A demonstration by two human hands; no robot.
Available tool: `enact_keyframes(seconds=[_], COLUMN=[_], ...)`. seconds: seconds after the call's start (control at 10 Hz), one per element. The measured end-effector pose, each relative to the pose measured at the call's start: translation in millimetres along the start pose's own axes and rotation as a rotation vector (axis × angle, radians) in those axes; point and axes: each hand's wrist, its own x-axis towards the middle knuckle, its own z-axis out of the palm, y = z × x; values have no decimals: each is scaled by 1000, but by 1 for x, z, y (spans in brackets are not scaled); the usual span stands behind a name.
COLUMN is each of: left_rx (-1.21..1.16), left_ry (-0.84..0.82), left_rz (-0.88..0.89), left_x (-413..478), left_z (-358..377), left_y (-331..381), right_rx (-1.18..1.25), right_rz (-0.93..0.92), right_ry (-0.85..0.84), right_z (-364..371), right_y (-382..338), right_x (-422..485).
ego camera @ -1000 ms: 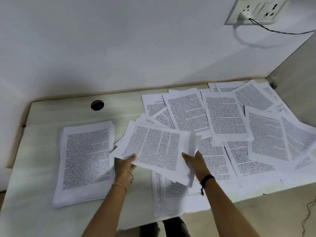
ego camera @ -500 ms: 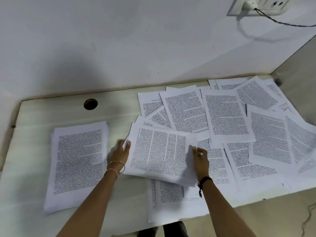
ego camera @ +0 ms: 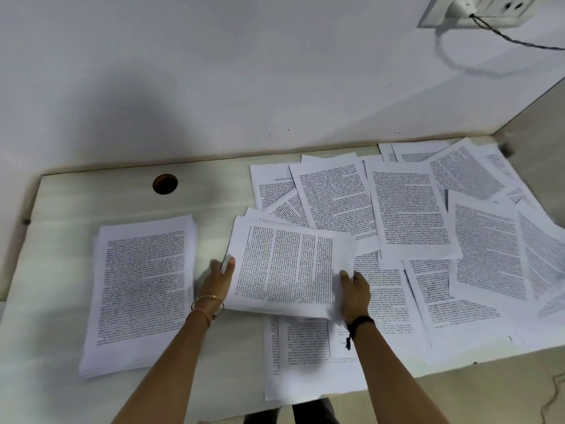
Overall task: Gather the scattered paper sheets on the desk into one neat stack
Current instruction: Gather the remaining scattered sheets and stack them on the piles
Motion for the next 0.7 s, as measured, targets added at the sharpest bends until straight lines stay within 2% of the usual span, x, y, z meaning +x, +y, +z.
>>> enact_keyframes(seconds=[0.1,0.2,0.3,0.4,0.5,0.6,0.7], left_rx=[-347,-481,-593,-490,-568,-445,-377], left_ry=[51,234,240,119,36,-15,-75], left_rz=[135,234,238,202,11,27,50], left_x=[1,-2,-10,-20,-13,-14,-15], left_z=[-5,-12,-3,5,2,-5,-5], left_y=[-10,-23,-24,-3,-1,-4,-10], right_rx=[108,223,306,164,110,212,14], right_rz=[174,255,264,254,191,62,-62], right_ry=[30,-96,-314,-690,-754,-593,-574], right_z=[5,11,11,6,0,1,17], right_y=[-1,-1,3,-4,-13,-26,-36], right_x=[-3,-15,-28,-41,-39,-21,-7])
